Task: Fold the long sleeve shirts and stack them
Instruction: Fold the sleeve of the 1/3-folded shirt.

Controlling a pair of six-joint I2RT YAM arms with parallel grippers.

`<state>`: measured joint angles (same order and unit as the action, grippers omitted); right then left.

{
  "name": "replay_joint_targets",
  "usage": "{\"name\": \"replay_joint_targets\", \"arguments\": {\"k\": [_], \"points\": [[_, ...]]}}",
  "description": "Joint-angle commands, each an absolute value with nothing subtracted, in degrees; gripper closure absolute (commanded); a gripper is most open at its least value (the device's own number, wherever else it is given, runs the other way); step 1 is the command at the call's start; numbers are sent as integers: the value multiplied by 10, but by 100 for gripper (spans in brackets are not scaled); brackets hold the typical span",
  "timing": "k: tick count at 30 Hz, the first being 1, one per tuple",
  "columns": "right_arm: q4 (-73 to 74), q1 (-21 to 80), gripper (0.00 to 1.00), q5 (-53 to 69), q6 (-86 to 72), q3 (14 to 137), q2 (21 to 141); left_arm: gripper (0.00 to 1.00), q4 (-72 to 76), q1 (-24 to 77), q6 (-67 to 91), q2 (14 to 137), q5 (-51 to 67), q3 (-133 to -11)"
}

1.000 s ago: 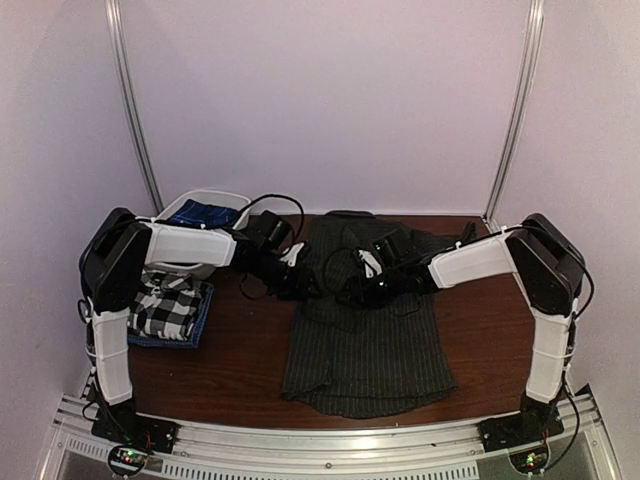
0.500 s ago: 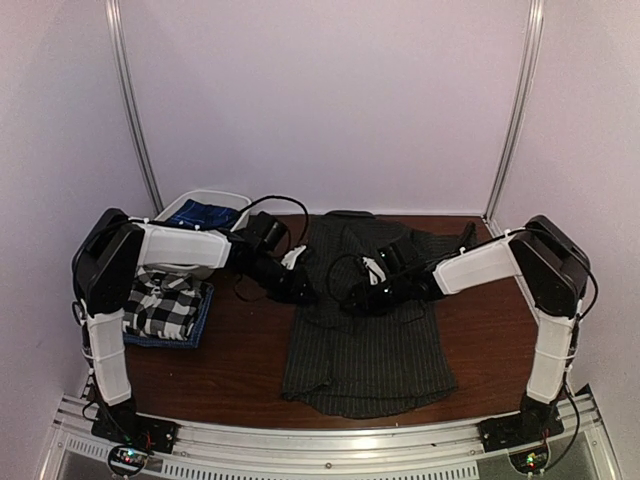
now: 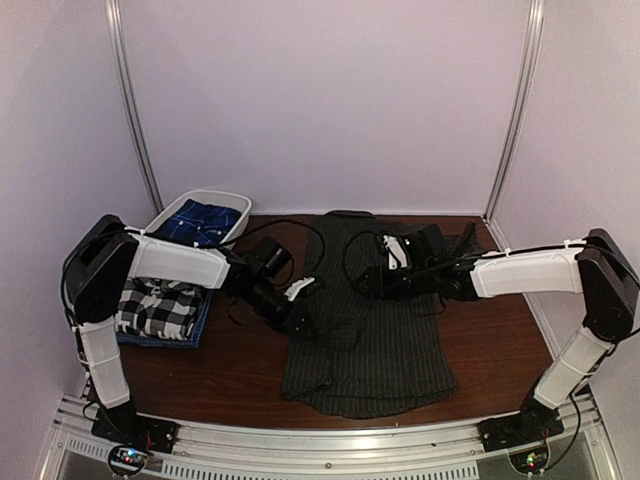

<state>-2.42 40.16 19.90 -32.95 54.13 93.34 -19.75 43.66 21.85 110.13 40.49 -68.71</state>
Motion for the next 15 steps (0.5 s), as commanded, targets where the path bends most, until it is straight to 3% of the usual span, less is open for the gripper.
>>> {"name": "replay_joint_targets", "arguments": {"k": [1,11,15], "points": [[10,410,43,122,-349,533,901,87,-230,442,182,1082,368,-662],[106,436,38,52,-396,541,856,80,-285,443,175,1041,253,-678],[95,436,35,32,-384,533,840,63,-314,443,146,1012,254,-691]]}}
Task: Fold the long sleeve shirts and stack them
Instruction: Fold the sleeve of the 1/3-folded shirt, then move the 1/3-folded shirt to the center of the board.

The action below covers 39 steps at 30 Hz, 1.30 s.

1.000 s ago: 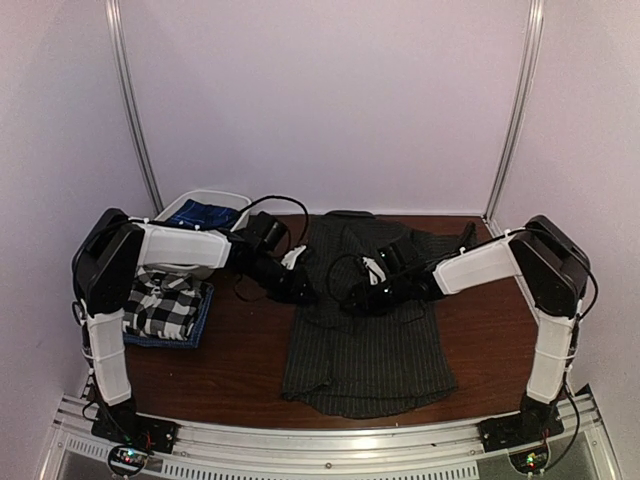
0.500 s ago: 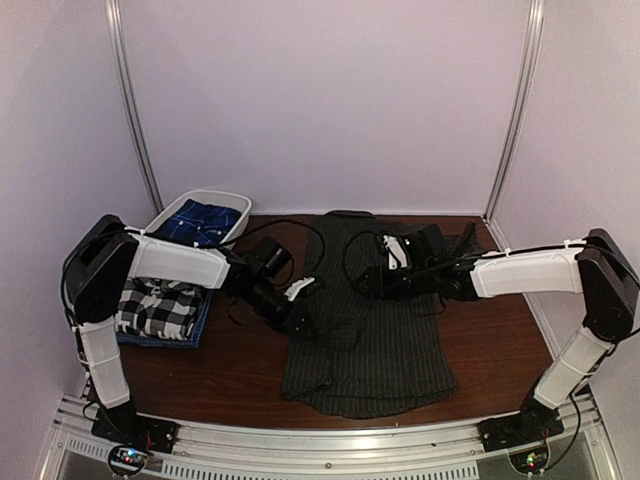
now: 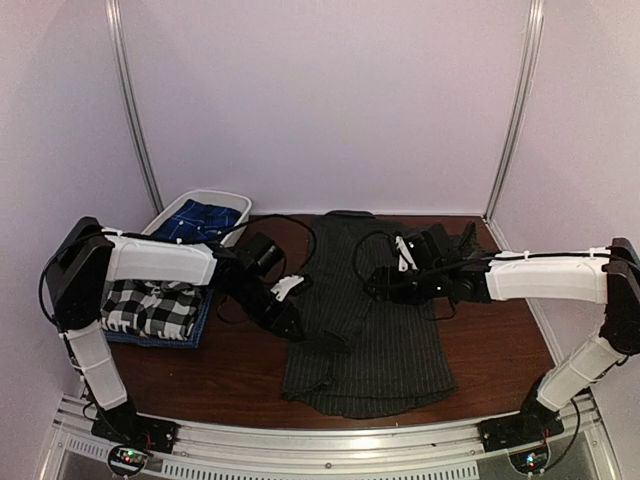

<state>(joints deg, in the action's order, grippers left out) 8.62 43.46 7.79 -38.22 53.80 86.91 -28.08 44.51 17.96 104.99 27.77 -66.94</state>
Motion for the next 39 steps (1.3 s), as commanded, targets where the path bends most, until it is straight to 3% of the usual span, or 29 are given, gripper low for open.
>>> {"name": "replay_joint_targets", "arguments": {"k": [1,5,8,16,26,29,37,39], "points": [[92,435,35,30,-378,533,844,59,-324,442,142,1009,248,-694],[86,436,37,44,-347,539,859,53,-342,441,153,1000,263,-687],[65,438,43,75,-321,524,856,53,-317,435,213,997,263,-664],[26,445,45,126,-298,478,858,52,-246,423,355,1053,266,-658],[5,410,46,102,-311,480,876,52,-238,411,363,1130,251,-688],[2,403,46,93,-320,485,883,58,-235,410,354,1143,270,-689],[5,374,46,68,-334,529,924,100,-251,396,357,1146,281,-664],[5,367,45,66,-336,540,937,100,-250,388,360,1136,289,-644]]}}
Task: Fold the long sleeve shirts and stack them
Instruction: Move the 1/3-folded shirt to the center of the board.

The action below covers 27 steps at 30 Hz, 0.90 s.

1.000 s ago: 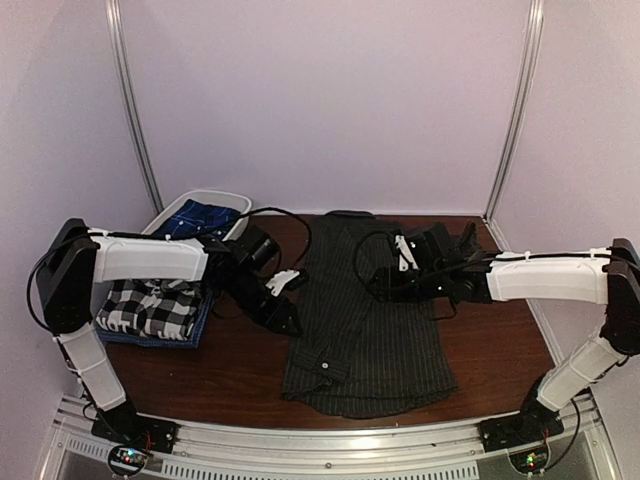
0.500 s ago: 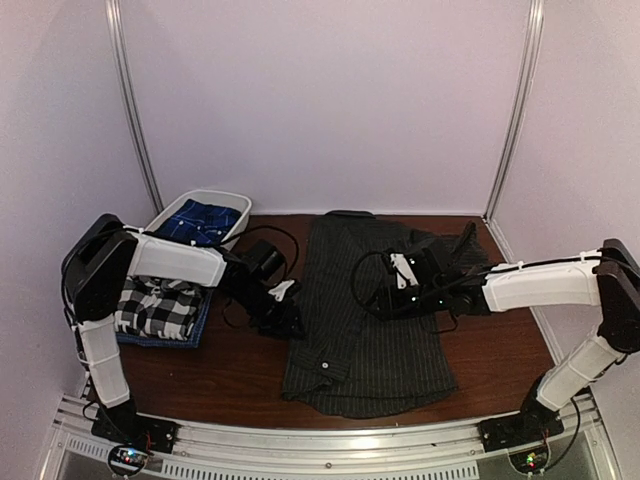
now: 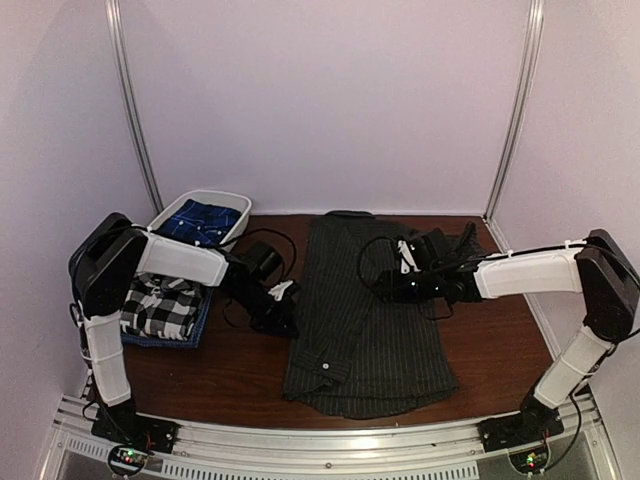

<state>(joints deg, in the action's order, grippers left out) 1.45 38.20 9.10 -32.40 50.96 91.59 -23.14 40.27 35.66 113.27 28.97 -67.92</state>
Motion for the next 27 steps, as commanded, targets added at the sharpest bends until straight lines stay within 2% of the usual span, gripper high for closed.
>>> {"name": "replay_joint_targets", "arguments": {"k": [1,10,15,16,21,24,27], "points": [[5,365,46,65,-338,549,945,100,-250,386,360,1128,290,-633],[31,354,46,47,-329,636,1024,100,-254,381,375,1028,291,-510],[41,323,46,50,-324,639,1012,100,-247,381,387,994,289,-481],[43,312,46,48,-323,631,1001,98,-252,381,385,991,276,-489],[37,233,44,55,-322,564,927,77,-283,380,372,983,228,-556],[33,163,41,61,-316,533,885,72,-306,379,358,984,200,-602],[34,103,34,85,-306,526,867,68,-317,377,343,987,187,-643]]}}
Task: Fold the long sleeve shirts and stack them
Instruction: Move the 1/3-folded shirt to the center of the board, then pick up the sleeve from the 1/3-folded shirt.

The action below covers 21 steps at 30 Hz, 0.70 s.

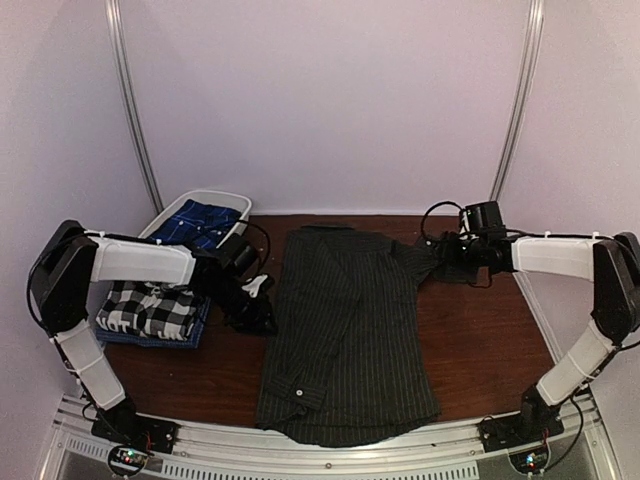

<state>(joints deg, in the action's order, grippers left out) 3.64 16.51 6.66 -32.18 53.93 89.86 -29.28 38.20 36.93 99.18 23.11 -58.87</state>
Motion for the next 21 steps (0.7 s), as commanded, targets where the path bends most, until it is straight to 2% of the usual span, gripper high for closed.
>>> {"name": "replay_joint_targets", "arguments": {"k": [1,5,9,12,21], "points": [[32,80,32,94,-306,526,866,67,-317,376,338,989,186,-656],[2,9,28,147,-316,518,875,66,-317,373,319,1007,177,-707],[-21,-44,31,167,-313,515,900,66,-317,369,312,1024,192,-749],[-49,-75,37,198,-314,503,926,66,-314,368,309,1034,188,-772],[-82,-87,38,262,-290,531,1037,65,-286,367,318,1060,213,-799]]}}
